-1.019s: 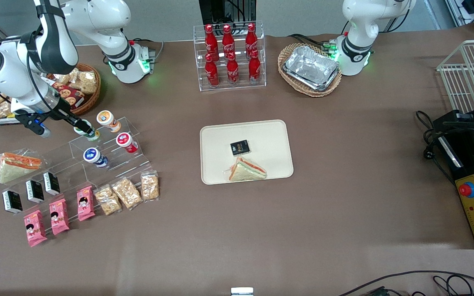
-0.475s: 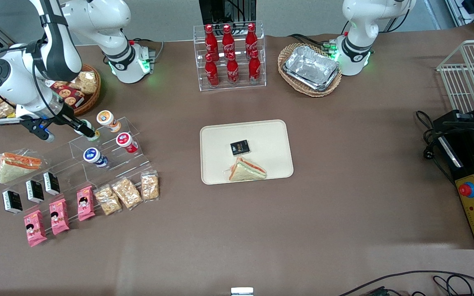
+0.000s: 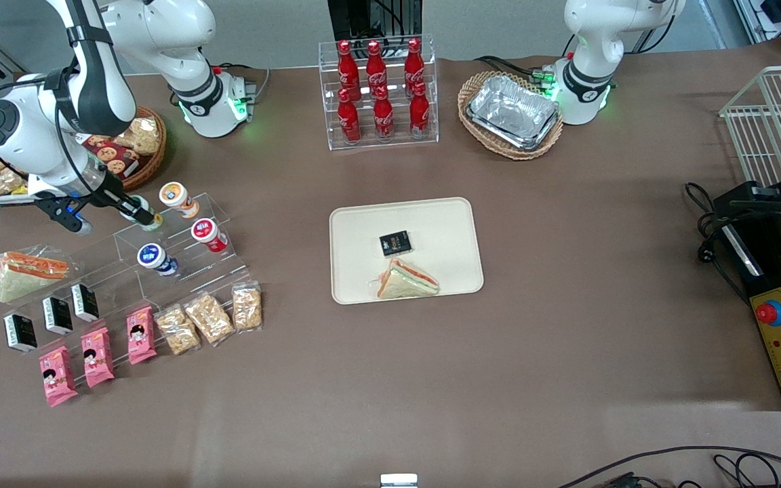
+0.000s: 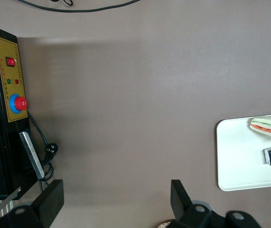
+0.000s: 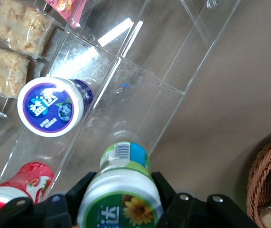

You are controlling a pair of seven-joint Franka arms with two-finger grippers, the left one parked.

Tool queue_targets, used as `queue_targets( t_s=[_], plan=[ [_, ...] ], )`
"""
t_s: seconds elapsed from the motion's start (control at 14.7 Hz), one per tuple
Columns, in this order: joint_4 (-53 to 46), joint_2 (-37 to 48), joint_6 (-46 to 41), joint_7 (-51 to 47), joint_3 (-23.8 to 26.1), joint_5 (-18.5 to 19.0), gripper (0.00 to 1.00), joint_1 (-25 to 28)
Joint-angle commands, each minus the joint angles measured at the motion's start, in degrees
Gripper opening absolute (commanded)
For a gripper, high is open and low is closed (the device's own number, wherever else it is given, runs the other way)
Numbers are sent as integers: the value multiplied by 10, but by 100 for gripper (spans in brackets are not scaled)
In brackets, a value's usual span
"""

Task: Place green gum on tray
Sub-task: 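Lift the green gum bottle and carry it toward the cream tray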

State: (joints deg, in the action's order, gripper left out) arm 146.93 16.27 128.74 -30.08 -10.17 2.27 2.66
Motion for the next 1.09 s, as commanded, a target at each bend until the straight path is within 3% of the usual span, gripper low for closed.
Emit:
queue_targets(
  t_s=[0.0,0.2,0.75,1.02],
  plan=[
    [-6,-12,9,0,-1,4,44,2],
    [-30,-19,-3,3,0,4,44,2],
    [-261,-68,-253,16,4,-4,44,26],
    [-318,-75,-288,20,7,-39,44,59]
  ],
)
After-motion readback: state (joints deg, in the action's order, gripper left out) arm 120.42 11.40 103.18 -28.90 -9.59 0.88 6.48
